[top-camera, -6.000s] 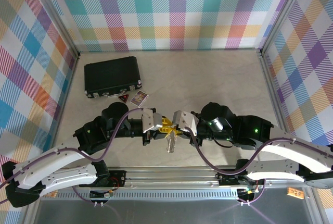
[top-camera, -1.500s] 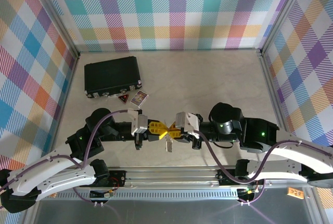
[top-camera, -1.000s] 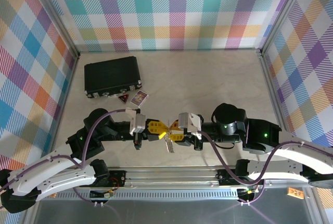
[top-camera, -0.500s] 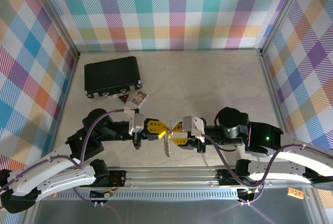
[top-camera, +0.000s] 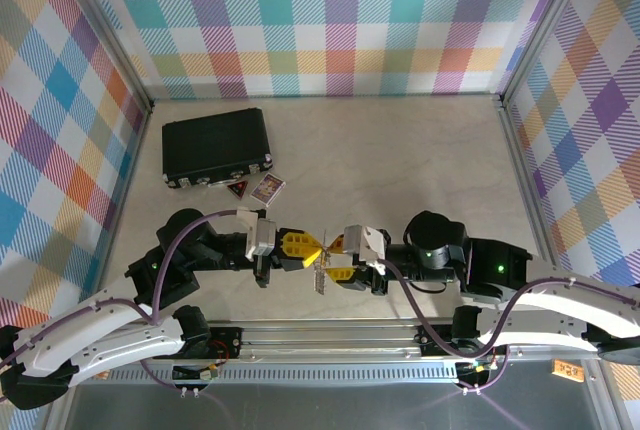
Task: Put the keys on the keyring
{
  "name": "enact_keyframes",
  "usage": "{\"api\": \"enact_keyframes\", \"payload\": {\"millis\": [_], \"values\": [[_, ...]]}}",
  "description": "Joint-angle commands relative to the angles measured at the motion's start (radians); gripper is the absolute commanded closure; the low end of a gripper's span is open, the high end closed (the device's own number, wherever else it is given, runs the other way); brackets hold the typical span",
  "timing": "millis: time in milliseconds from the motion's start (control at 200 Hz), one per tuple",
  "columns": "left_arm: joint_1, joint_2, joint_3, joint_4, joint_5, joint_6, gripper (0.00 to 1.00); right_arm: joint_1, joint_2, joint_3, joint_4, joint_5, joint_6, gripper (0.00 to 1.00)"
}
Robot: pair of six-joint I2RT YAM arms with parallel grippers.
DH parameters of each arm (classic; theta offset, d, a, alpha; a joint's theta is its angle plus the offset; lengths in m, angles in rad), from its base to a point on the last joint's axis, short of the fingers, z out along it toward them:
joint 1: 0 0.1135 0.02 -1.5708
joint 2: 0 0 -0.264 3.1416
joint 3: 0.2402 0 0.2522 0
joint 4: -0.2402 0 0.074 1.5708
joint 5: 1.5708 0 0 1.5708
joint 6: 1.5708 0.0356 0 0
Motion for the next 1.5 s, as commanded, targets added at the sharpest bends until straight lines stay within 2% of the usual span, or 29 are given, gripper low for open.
{"api": "enact_keyframes", "payload": {"millis": [0, 545, 885, 1255, 1495], "values": [[-0.002, -0.016, 0.005, 0.084, 0.028, -0.019, 1.0, 0.007, -0.012, -0.014, 0.065, 0.01, 0.017, 0.64], [-0.002, 0.007, 0.012, 0.1, 0.048, -0.029, 1.0, 0.007, -0.018, -0.037, 0.115, -0.036, 0.024, 0.69], [-0.002, 0.004, 0.009, 0.097, 0.04, -0.027, 1.0, 0.007, -0.043, -0.046, 0.105, -0.019, 0.026, 0.83], [-0.002, -0.013, 0.007, 0.055, 0.017, -0.002, 1.0, 0.007, -0.061, -0.035, 0.057, 0.055, 0.021, 0.99], [-0.002, -0.016, 0.018, -0.022, -0.011, 0.043, 1.0, 0.008, -0.037, 0.017, -0.018, 0.084, 0.0, 1.0]]}}
